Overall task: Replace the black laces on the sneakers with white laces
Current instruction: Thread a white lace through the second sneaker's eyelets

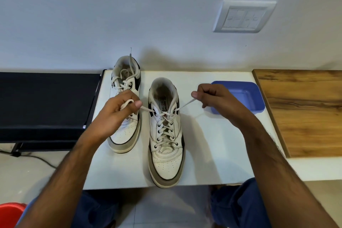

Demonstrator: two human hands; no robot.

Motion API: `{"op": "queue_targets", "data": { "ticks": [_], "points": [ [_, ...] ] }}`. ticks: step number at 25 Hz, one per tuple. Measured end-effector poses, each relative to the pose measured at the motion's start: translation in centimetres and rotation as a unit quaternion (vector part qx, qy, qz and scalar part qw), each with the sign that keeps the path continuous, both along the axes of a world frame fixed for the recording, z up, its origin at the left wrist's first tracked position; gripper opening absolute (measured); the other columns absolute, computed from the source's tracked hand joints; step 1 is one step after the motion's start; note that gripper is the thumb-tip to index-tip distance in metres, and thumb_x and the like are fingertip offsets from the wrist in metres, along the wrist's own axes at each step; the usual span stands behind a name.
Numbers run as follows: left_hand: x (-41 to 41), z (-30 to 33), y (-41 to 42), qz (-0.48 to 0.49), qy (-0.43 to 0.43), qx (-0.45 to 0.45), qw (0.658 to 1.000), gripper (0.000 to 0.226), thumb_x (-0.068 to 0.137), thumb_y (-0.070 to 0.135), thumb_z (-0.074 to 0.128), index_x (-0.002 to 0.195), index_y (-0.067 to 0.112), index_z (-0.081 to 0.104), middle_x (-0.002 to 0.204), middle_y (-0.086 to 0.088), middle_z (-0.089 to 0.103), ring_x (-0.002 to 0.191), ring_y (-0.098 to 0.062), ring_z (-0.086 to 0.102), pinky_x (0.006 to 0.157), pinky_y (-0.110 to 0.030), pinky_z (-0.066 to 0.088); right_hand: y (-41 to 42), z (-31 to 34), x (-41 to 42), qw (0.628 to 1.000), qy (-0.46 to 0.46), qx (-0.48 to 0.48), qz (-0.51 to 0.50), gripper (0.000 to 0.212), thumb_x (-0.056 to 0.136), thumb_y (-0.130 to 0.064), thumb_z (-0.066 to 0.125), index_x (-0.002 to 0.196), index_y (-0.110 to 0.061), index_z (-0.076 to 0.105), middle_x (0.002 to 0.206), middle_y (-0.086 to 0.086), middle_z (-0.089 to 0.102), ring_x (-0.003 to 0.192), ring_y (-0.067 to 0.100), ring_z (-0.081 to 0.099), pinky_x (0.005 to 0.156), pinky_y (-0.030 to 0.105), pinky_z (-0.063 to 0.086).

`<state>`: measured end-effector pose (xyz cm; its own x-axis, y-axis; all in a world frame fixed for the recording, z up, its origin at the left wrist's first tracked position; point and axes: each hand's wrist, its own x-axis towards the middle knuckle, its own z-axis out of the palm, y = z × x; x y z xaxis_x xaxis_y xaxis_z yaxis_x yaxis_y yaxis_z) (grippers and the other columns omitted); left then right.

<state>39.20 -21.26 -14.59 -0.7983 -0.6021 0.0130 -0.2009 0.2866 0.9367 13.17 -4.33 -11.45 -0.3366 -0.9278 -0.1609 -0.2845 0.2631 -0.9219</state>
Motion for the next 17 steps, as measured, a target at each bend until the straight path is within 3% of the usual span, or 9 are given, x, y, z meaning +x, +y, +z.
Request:
{"op": "queue_targets", "data": {
  "ticks": [3, 6, 8, 9, 10, 13, 15, 17],
  "points": [
    [-0.3, 1.7, 0.5, 0.035, 0.133, 0.075, 0.988, 0.031, 0.088, 0.049, 0.068, 0.083, 0.019, 0.069, 0.093, -0.016, 0.060, 0.076, -0.026, 0.051, 0.071, -0.029, 0.044, 0.0, 0.7, 0.3, 0.976, -0.169, -0.130, -0.030, 0.036, 0.092, -0.025, 0.064, 0.074, 0.002, 0.048, 0.074, 0.008, 0.043, 0.072, 0.018, 0.044, 0.075, 0.034, 0.039],
    [-0.8, 3.4, 1.1, 0.077, 0.235, 0.104, 0.963, 0.029, 0.088, 0.051, 0.070, 0.077, 0.023, 0.071, 0.090, -0.009, 0.067, 0.069, -0.023, 0.052, 0.063, -0.030, 0.045, -0.1, 2.1, 0.5, 0.893, -0.357, -0.271, -0.048, 0.025, 0.096, -0.024, 0.055, 0.073, -0.012, 0.058, 0.094, 0.008, 0.059, 0.095, 0.025, 0.057, 0.085, 0.035, 0.045],
    [-1.6, 4.5, 1.6, 0.095, 0.257, 0.103, 0.956, 0.023, 0.093, 0.041, 0.069, 0.078, 0.024, 0.072, 0.083, -0.004, 0.070, 0.062, -0.021, 0.052, 0.059, -0.028, 0.045, -0.6, 3.0, 1.5, 0.826, -0.470, -0.308, -0.037, 0.032, 0.100, -0.026, 0.050, 0.071, -0.016, 0.062, 0.099, 0.007, 0.066, 0.105, 0.028, 0.064, 0.093, 0.036, 0.049],
    [-2.0, 4.9, 1.8, 0.102, 0.251, 0.091, 0.958, 0.018, 0.096, 0.032, 0.066, 0.081, 0.023, 0.074, 0.081, -0.003, 0.071, 0.062, -0.021, 0.054, 0.060, -0.027, 0.046, -1.0, 3.2, 2.4, 0.814, -0.495, -0.302, -0.026, 0.032, 0.100, -0.027, 0.049, 0.075, -0.015, 0.065, 0.098, 0.008, 0.068, 0.105, 0.029, 0.066, 0.094, 0.037, 0.051],
    [-2.6, 5.3, 2.2, 0.106, 0.240, 0.076, 0.962, 0.016, 0.097, 0.022, 0.065, 0.087, 0.022, 0.077, 0.082, -0.002, 0.073, 0.066, -0.021, 0.058, 0.064, -0.027, 0.048, -1.7, 3.2, 3.5, 0.828, -0.485, -0.282, -0.021, 0.031, 0.101, -0.026, 0.048, 0.080, -0.013, 0.067, 0.098, 0.009, 0.070, 0.106, 0.030, 0.067, 0.095, 0.038, 0.052],
    [-4.0, 5.8, 3.1, 0.097, 0.209, 0.054, 0.972, 0.021, 0.093, 0.013, 0.065, 0.111, 0.017, 0.075, 0.105, 0.001, 0.076, 0.104, -0.019, 0.068, 0.089, -0.030, 0.054, -4.0, 1.8, 6.9, 0.930, -0.324, -0.175, -0.019, 0.021, 0.104, -0.018, 0.049, 0.094, -0.010, 0.065, 0.107, 0.012, 0.073, 0.112, 0.033, 0.067, 0.103, 0.046, 0.050],
    [-4.3, 5.6, 3.2, 0.067, 0.188, 0.052, 0.978, 0.033, 0.095, 0.020, 0.065, 0.129, 0.021, 0.067, 0.124, 0.005, 0.070, 0.120, -0.021, 0.063, 0.087, -0.035, 0.057, -4.8, 1.2, 8.7, 0.953, -0.274, -0.130, -0.005, 0.018, 0.104, -0.020, 0.053, 0.100, -0.005, 0.063, 0.101, 0.011, 0.073, 0.103, 0.031, 0.070, 0.099, 0.050, 0.051],
    [-4.2, 4.9, 3.0, 0.034, 0.165, 0.084, 0.982, 0.044, 0.097, 0.028, 0.058, 0.141, 0.026, 0.058, 0.124, 0.012, 0.065, 0.116, -0.015, 0.061, 0.081, -0.031, 0.057, -4.9, 1.4, 9.2, 0.944, -0.302, -0.129, 0.012, 0.022, 0.102, -0.022, 0.055, 0.107, -0.001, 0.060, 0.088, 0.013, 0.068, 0.084, 0.030, 0.070, 0.084, 0.047, 0.055]
  ]
}}
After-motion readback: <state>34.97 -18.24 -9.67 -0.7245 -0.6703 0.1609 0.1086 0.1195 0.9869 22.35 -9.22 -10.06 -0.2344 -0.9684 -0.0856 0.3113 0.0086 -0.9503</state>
